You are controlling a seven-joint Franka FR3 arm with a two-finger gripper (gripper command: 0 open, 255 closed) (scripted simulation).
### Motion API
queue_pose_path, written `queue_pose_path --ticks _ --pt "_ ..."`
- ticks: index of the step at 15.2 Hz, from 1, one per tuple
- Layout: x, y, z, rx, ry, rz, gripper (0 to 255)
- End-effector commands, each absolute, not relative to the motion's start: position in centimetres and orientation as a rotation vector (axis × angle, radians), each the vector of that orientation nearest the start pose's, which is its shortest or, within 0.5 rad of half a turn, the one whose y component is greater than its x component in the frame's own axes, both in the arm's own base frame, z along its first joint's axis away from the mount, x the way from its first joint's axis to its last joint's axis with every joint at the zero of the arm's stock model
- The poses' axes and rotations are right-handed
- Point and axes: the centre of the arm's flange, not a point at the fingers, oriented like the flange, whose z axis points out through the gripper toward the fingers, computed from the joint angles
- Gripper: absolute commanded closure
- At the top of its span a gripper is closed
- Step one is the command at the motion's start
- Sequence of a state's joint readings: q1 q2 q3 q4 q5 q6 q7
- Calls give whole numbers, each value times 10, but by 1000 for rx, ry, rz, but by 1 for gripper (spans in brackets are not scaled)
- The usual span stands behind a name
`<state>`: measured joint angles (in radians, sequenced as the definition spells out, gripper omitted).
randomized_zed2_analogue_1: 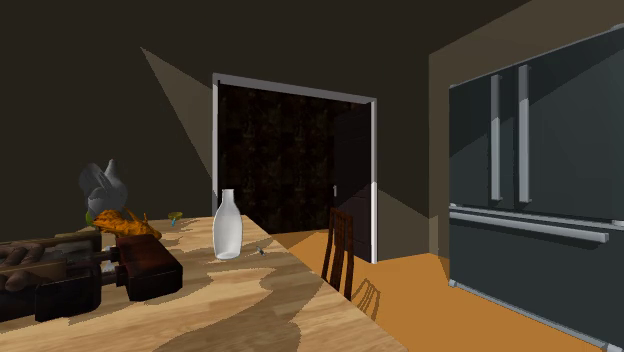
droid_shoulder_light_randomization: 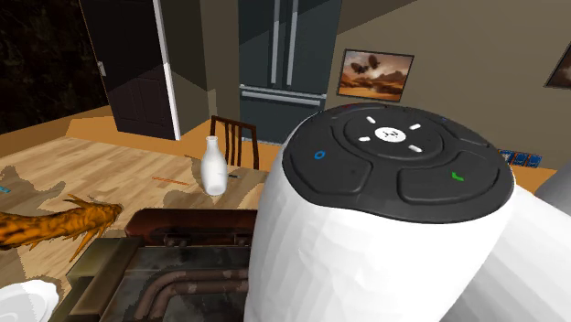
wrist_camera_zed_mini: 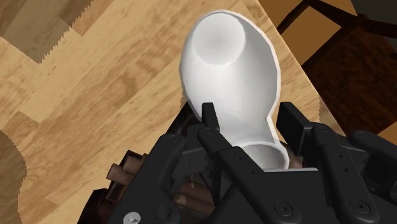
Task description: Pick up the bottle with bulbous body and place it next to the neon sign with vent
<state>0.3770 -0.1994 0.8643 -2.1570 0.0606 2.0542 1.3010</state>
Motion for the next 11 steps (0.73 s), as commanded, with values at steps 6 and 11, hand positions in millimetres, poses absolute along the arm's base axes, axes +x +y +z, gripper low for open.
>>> queue_pose_path --ticks 6,11 --pt "151 492 436 -3134 149 -160 255" --pt "151 492 436 -3134 149 -160 0"
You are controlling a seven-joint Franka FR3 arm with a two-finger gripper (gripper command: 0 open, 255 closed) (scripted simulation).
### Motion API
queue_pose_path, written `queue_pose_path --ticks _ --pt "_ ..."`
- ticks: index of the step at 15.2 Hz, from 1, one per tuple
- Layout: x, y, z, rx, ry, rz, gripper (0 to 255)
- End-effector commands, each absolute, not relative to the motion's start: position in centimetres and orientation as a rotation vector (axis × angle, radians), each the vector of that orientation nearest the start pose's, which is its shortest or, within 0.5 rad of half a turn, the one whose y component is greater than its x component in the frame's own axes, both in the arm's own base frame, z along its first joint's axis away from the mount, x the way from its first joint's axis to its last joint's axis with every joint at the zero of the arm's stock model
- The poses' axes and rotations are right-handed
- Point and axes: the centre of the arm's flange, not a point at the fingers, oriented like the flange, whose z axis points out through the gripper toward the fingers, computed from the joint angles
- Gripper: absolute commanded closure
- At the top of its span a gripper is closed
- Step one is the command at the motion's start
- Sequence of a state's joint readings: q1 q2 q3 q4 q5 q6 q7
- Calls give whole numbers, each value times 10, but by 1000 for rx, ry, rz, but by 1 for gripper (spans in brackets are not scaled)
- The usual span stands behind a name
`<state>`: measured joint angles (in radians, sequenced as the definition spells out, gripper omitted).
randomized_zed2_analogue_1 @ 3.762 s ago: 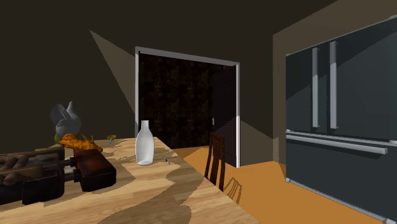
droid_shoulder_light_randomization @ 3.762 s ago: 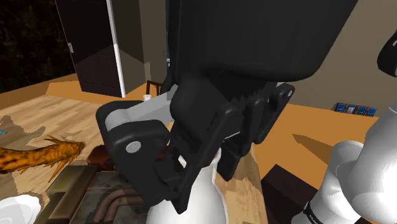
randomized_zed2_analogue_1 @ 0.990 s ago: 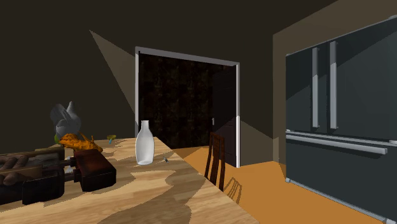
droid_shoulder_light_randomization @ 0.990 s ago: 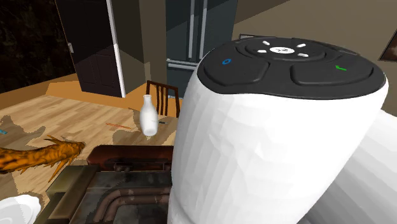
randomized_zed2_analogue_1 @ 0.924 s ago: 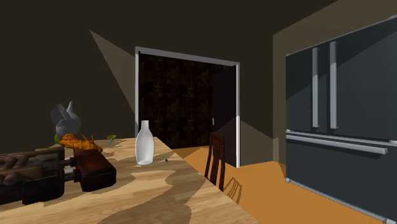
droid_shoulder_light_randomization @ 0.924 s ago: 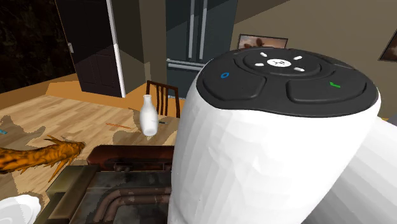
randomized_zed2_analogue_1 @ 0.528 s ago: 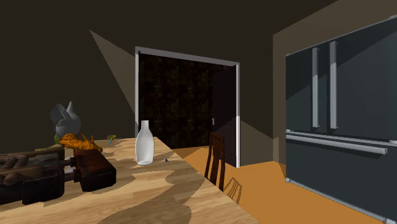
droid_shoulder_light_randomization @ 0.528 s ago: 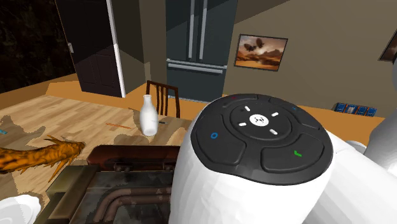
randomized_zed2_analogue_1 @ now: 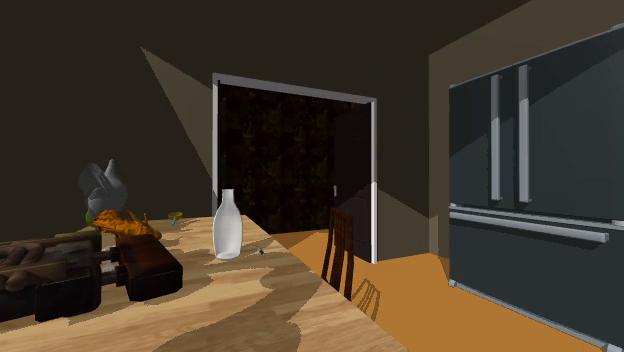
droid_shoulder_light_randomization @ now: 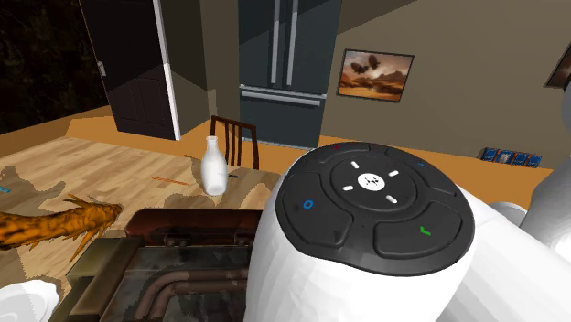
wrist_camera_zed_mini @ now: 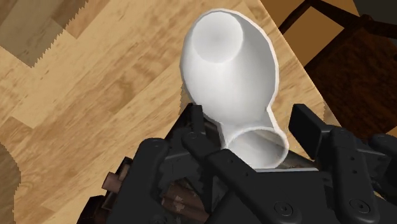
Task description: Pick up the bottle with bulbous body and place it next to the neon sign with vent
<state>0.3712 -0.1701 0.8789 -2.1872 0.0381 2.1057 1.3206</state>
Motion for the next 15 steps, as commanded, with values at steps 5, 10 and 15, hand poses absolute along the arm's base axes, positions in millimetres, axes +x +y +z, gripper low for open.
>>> queue_pose_path --ticks 5,10,15 --pt "151 492 436 -3134 149 -160 0" --pt "146 492 486 -3134 149 -160 0" --pt "146 492 486 -3134 149 -160 0"
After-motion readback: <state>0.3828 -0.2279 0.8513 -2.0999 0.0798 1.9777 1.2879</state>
